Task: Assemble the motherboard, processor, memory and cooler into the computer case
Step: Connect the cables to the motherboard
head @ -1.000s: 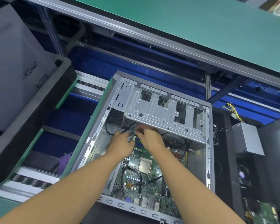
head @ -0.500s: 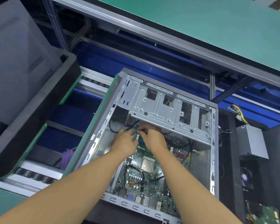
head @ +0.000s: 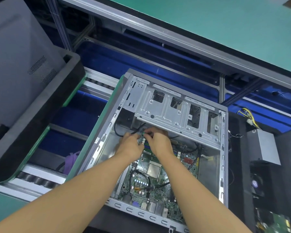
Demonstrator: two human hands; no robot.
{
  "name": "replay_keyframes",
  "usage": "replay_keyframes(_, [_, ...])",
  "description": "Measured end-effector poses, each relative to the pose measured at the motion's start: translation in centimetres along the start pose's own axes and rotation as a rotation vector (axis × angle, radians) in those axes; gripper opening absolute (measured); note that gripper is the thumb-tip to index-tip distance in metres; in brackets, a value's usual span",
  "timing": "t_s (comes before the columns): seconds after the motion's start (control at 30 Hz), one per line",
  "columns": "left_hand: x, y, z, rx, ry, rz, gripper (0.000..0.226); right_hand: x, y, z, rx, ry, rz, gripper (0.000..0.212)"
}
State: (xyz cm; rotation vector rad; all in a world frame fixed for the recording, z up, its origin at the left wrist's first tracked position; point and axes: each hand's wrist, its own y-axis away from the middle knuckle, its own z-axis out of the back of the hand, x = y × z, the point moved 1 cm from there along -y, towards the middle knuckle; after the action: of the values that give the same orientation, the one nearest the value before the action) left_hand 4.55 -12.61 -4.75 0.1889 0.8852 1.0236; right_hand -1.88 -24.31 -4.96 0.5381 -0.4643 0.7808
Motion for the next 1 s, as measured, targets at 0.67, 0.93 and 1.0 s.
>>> replay_keyframes(0.67, [-0.1,0.2,0.1,0.001,-0.003,0.015,0.046,1.4,-0.9,0.9,0.225,0.191,-0.011,0.029])
replay_keyframes(0.93, [-0.1,0.2,0.1,0.001,-0.016,-0.004,0.047,2.3,-1.8,2.1,0.380,0.260,-0.084,0.038])
replay_keyframes(1.0, [-0.1,0.2,0.2,-0.005,-0.015,-0.004,0.047,2.4,-1.7,2.2,0.367,0.242,-0.118,0.040])
